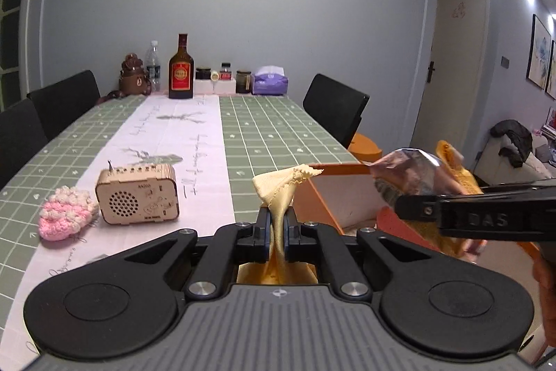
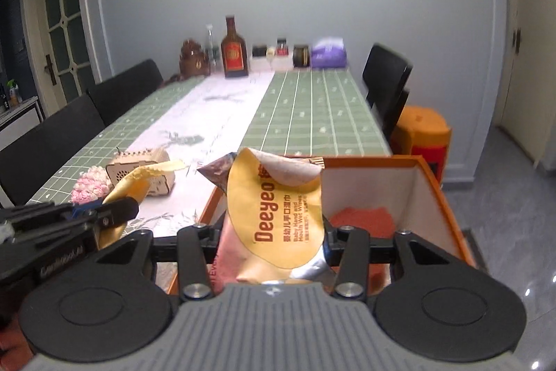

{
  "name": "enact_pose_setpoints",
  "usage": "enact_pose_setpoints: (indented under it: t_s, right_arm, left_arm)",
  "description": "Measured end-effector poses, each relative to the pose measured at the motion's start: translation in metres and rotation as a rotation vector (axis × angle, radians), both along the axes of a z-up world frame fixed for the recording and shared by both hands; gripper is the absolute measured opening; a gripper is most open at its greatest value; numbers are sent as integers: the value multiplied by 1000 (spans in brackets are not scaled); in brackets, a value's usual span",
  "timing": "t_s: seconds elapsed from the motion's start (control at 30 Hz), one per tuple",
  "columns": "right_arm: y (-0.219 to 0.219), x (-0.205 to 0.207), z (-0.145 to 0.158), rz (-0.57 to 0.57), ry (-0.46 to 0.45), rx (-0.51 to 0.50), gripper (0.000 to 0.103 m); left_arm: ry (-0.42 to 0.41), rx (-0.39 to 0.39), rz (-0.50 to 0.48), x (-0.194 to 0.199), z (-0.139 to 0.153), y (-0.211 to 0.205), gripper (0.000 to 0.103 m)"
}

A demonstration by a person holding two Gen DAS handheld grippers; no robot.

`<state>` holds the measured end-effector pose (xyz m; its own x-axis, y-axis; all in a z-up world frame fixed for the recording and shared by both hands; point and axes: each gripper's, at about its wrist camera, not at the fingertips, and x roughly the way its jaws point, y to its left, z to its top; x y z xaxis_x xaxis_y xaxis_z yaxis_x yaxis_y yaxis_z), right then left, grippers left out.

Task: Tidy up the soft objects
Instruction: 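Carry the snack bag and yellow cloth over to the orange shoebox with both grippers, then drop the snack bag into the box with the right gripper while the left gripper drops the yellow cloth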

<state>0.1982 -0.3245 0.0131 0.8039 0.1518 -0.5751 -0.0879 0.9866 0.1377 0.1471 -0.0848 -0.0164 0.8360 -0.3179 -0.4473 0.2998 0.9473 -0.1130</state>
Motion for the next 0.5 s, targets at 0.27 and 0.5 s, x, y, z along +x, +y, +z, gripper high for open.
enact_pose_setpoints:
  t_s: [0.27, 0.5]
  right_arm:
    - [13, 51, -25, 20, 111, -43, 47]
    - [16, 68, -41, 119, 205, -44, 57]
  left_arm:
    - [36, 12, 45, 14, -8, 6, 7]
    - [38, 13, 47, 12, -5, 8, 7]
